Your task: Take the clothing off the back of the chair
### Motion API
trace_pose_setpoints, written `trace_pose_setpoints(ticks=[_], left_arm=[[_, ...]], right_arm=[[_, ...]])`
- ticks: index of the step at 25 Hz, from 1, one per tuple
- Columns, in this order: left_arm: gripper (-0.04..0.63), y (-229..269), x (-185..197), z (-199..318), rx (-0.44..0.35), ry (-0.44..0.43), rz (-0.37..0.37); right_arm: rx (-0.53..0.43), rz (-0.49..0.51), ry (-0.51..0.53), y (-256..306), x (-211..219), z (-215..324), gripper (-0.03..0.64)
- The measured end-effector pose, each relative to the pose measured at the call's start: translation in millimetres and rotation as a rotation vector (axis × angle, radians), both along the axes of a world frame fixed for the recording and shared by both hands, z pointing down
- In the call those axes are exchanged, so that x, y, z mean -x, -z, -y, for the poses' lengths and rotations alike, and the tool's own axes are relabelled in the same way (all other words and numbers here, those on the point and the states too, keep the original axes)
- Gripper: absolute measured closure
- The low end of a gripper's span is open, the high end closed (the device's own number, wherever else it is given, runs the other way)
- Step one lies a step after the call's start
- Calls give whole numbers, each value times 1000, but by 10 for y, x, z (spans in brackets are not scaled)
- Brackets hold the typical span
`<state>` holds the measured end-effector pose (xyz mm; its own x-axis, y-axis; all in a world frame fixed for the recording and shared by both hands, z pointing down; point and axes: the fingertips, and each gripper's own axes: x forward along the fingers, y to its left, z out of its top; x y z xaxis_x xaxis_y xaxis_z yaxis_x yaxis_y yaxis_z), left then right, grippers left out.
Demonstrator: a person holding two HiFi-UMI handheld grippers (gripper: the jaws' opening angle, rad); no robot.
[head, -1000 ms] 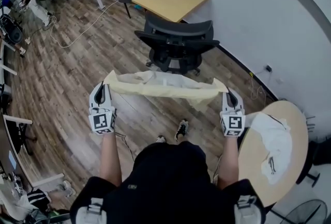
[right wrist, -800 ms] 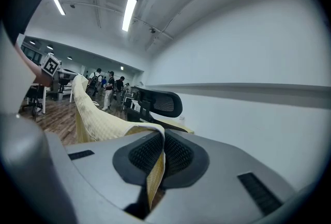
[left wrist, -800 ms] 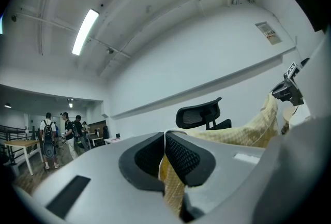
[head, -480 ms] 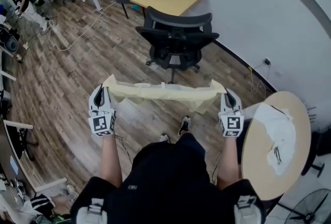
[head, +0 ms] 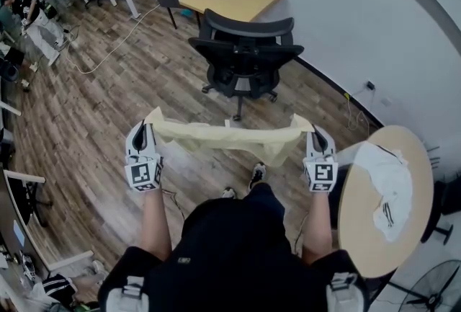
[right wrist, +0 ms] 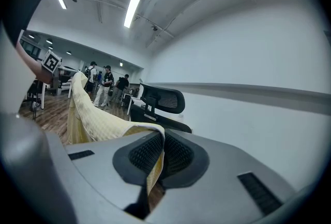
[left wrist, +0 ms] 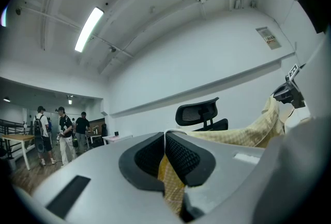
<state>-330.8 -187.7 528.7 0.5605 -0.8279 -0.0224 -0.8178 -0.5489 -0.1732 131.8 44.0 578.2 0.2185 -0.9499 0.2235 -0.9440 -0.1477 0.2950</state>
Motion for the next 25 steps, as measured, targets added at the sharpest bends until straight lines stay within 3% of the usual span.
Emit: trace_pose_setpoints(ticks=[25], left_arm=[[588,-85,-95,120,25,-23,-6]], right_arm=[[8,9,-27,-44,-61,69,614]])
